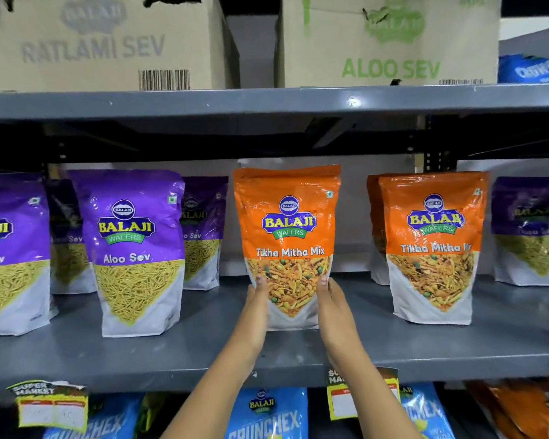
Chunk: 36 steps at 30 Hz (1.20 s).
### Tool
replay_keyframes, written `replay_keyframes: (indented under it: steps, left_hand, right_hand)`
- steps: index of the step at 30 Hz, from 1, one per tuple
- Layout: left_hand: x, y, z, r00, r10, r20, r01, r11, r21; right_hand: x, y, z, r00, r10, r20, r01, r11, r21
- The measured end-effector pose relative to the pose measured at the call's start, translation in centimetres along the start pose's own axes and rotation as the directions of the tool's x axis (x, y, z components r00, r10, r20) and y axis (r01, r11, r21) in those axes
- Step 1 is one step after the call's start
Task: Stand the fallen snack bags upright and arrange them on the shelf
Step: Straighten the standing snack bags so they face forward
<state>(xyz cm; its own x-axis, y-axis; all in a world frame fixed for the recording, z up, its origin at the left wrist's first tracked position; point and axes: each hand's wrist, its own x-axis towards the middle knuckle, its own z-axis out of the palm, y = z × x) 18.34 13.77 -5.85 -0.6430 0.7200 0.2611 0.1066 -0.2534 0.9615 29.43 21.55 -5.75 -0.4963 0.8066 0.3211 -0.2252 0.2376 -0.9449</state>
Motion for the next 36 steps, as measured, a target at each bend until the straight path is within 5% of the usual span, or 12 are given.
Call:
replay_keyframes:
  steps: [4, 8, 12, 16, 20, 25, 31, 36]
  left_hand:
    - [0.4, -0.7, -0.5, 1.000, -0.015, 0.014, 0.015, 1.000, 0.002]
    - [-2.0, 1.3, -1.7, 0.983, 0.049, -0.178, -0.059, 0.997, -0.050]
    - [-3.8, 2.2, -7.3, 0.802, 0.335, -0.495, -0.376, 0.927, 0.018]
    - [-3.4, 3.3, -15.7, 0.658, 0.431, -0.617, -0.497, 0.865, 0.073]
    - [-1.6, 2.9, -24.6, 0.784, 0.250, -0.568, -0.367, 0.925, -0.098]
    - [-0.6, 1.9, -23.9, 0.898, 0.054, -0.436, -0.151, 0.970, -0.190]
    - [-0.8, 1.1, -23.8, 0.956, 0.002, -0.294, -0.017, 0.999, -0.046]
    - [-0.7, 1.0, -23.9, 0.967, -0.041, -0.251, 0.040, 0.999, -0.010]
  right_hand:
    - [0.1, 0.0, 0.0, 1.000, -0.015, 0.000, 0.015, 1.000, 0.003]
    - [-0.4, -0.3, 0.2, 0.987, -0.061, -0.149, 0.070, 0.996, 0.054]
    - [-3.0, -0.4, 2.9, 0.917, -0.189, -0.352, 0.231, 0.970, 0.081]
    - [-5.6, -0.3, 9.7, 0.957, -0.246, -0.156, 0.262, 0.960, 0.094]
    - [-5.8, 0.1, 18.5, 0.984, -0.059, 0.171, 0.042, 0.994, 0.103]
    - [-2.1, 0.8, 20.6, 0.925, 0.063, 0.375, -0.092, 0.994, 0.060]
    - [-1.3, 1.8, 20.7, 0.957, 0.047, 0.286, -0.126, 0.956, 0.263]
    - [-1.2, 2.2, 20.5, 0.964, 0.022, 0.263, -0.091, 0.963, 0.254]
